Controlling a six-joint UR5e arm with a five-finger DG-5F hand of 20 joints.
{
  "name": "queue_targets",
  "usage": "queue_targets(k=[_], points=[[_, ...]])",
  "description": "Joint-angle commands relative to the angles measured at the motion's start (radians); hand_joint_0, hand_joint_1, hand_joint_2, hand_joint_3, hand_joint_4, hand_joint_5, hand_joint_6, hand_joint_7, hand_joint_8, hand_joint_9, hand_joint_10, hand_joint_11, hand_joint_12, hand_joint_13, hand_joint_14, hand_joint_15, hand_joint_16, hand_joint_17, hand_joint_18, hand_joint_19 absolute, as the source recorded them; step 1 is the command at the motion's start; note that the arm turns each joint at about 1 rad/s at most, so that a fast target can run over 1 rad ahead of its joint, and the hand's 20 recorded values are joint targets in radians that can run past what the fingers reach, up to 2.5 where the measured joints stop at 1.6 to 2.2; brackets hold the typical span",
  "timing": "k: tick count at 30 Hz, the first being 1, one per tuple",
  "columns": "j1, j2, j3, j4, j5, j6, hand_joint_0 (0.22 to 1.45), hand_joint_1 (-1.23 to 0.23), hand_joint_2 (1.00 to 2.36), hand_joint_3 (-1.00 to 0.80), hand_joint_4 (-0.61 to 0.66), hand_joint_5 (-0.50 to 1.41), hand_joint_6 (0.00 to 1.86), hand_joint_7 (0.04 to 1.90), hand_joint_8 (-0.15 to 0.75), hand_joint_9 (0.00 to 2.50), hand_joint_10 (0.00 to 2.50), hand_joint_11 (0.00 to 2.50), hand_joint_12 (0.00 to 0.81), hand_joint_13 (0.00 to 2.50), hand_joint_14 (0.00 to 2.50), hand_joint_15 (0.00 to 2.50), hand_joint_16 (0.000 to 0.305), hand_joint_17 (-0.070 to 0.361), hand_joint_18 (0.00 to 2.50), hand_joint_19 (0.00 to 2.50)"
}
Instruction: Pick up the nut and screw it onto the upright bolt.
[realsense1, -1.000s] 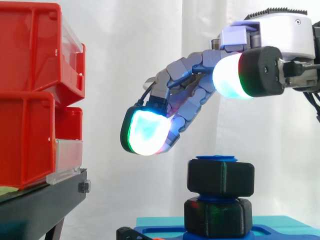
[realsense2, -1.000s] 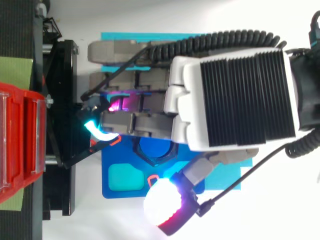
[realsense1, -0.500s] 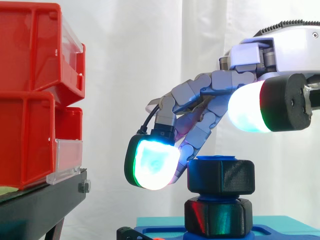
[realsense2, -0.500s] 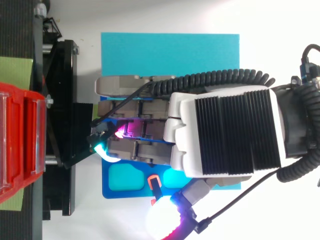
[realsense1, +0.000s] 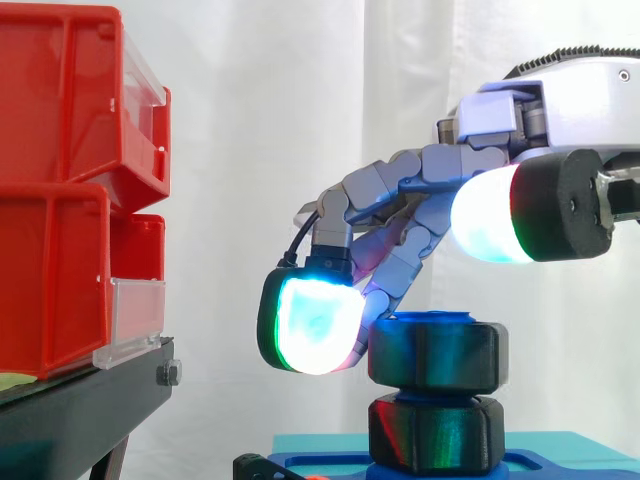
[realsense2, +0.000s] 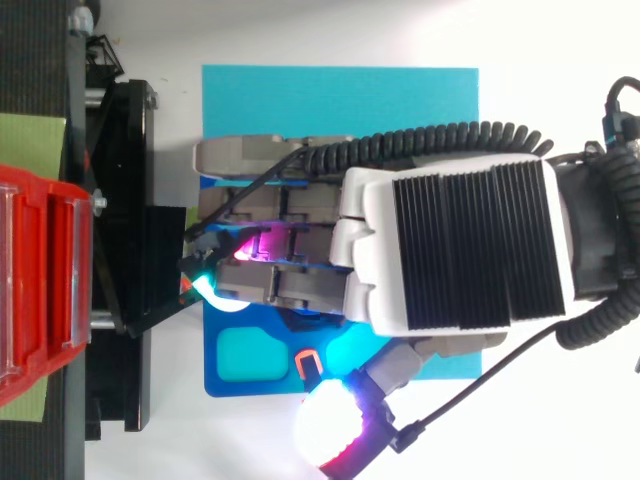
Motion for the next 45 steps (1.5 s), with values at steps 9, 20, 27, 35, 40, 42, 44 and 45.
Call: queue_targets(k=[9,20,27,35,40,42,44,45], points=[[-0.021,0.000,0.000,-0.006,-0.029,0.002,0.51,-0.19,1.00,-0.50,0.17,-0.04,0.50,1.45,0.272,0.78,0.00,0.00,0.246,0.45,0.00,0.00,0.019,0.043,0.00,0.00],[-0.036,0.000,0.002,-0.006,-0.035,0.001,0.51,-0.19,1.00,-0.50,0.15,-0.02,0.58,1.43,0.277,0.85,0.00,0.00,0.237,0.50,0.00,0.00,0.018,0.040,0.02,0.00],[-0.044,0.000,0.002,-0.006,-0.041,0.001,0.52,-0.19,1.00,-0.50,0.13,-0.01,0.59,1.45,0.282,0.92,0.00,0.00,0.231,0.53,0.00,0.00,0.016,0.036,0.06,0.00],[-0.056,0.000,0.002,-0.006,-0.058,0.001,0.53,-0.19,1.00,-0.50,0.08,0.01,0.66,1.39,0.278,1.15,0.00,0.00,0.202,0.68,0.00,0.00,0.011,0.025,0.18,0.00],[-0.069,0.000,0.005,-0.006,-0.078,0.001,0.54,-0.18,1.00,-0.50,0.07,0.03,0.68,1.34,0.271,1.32,0.00,0.00,0.178,0.81,0.00,0.00,0.008,0.017,0.29,0.00],[-0.075,0.000,0.014,-0.006,-0.087,0.001,0.53,-0.18,1.00,-0.50,0.07,0.04,0.69,1.31,0.266,1.40,0.00,0.00,0.164,0.86,0.00,0.00,0.006,0.014,0.35,0.00],[-0.079,0.002,0.026,-0.010,-0.096,0.001,0.53,-0.18,1.00,-0.50,0.06,0.04,0.69,1.31,0.255,1.47,0.00,0.00,0.156,0.91,0.00,0.00,0.005,0.010,0.40,0.00],[-0.084,0.000,0.038,-0.016,-0.104,0.001,0.53,-0.18,1.00,-0.50,0.06,0.05,0.68,1.31,0.258,1.50,0.00,0.00,0.154,0.92,0.00,0.00,0.005,0.011,0.41,0.00]])
